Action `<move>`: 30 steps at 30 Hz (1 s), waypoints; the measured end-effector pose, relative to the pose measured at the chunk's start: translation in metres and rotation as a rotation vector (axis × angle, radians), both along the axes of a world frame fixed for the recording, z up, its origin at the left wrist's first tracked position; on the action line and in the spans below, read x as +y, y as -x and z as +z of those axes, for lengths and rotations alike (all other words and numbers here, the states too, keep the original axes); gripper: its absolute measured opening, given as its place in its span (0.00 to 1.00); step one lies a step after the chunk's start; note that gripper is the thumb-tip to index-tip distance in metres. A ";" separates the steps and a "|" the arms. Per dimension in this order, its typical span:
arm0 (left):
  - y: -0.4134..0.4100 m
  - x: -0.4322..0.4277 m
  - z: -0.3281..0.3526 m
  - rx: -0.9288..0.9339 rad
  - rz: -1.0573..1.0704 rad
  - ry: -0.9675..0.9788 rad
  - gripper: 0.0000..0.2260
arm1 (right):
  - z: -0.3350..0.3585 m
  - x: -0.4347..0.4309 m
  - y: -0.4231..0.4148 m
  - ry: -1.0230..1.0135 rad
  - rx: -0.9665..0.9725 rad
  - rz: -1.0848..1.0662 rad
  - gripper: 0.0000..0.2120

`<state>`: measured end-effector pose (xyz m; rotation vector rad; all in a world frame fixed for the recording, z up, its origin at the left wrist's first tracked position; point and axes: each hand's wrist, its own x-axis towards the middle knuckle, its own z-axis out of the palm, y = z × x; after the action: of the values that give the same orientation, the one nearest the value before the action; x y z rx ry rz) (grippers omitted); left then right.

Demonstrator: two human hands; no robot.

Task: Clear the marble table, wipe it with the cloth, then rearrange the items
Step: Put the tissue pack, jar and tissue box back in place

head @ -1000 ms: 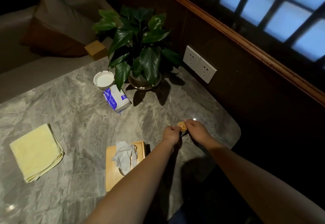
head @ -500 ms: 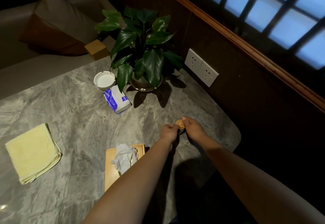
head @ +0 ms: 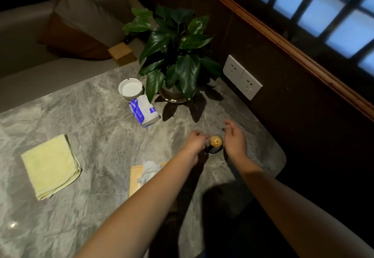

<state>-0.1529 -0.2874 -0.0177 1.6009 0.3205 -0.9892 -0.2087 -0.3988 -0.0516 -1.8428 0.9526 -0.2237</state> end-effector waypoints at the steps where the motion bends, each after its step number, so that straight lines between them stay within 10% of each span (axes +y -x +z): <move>1: -0.005 0.008 0.007 -0.065 -0.032 -0.006 0.22 | 0.009 0.004 -0.002 0.083 -0.046 0.033 0.16; 10: -0.015 0.131 0.041 -0.535 -0.270 -0.318 0.29 | 0.025 0.084 0.002 0.081 0.050 0.678 0.29; 13: -0.006 0.174 0.031 -0.458 -0.323 -0.447 0.29 | 0.013 0.105 0.006 -0.218 0.219 0.626 0.35; 19: 0.012 0.220 0.015 -0.142 -0.378 -0.390 0.08 | -0.002 0.127 0.021 -0.387 0.383 0.652 0.17; 30: 0.021 0.213 0.002 -0.331 -0.359 -0.423 0.12 | 0.009 0.154 0.028 -0.392 0.401 0.598 0.27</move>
<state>-0.1738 -0.0747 -0.0158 2.2292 0.0080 -0.9393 -0.2364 -0.2447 -0.0423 -1.7386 0.6037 0.6732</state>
